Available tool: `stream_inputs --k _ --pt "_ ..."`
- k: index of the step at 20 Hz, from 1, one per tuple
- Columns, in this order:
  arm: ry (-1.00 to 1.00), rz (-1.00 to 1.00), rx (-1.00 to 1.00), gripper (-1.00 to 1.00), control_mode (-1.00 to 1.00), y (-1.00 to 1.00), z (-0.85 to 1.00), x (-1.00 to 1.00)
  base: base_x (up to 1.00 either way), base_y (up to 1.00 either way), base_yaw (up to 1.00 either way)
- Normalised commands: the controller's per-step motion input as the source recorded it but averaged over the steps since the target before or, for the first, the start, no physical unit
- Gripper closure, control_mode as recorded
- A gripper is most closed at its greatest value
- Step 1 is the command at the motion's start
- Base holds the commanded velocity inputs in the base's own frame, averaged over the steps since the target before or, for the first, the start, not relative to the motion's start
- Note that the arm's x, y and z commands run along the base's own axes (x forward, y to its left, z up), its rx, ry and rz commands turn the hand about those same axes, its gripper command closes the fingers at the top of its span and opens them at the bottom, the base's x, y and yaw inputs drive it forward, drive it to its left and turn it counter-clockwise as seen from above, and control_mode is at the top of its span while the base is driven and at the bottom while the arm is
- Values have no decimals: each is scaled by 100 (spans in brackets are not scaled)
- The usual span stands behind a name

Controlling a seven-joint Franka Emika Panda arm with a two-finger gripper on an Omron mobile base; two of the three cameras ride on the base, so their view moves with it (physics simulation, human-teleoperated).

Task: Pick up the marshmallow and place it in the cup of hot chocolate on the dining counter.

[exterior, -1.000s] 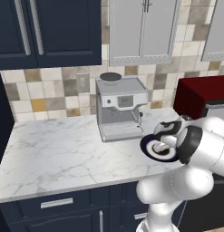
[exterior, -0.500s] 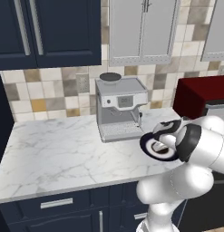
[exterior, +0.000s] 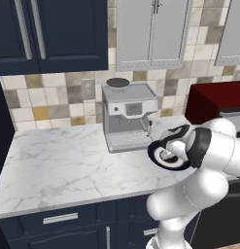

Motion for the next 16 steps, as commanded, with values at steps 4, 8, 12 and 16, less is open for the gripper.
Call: stream_inputs --k 4,8,12,16 --pt "-1 0 0 100 -100 14 -9 13 0 0 0" --pt "-6 0 0 100 -100 26 -20 0 0 0 0" --pt "-7 0 3 100 -100 0 64 -59 0 0 0" --pt "0 8 6 100 -100 0 100 -56 0 0 0"
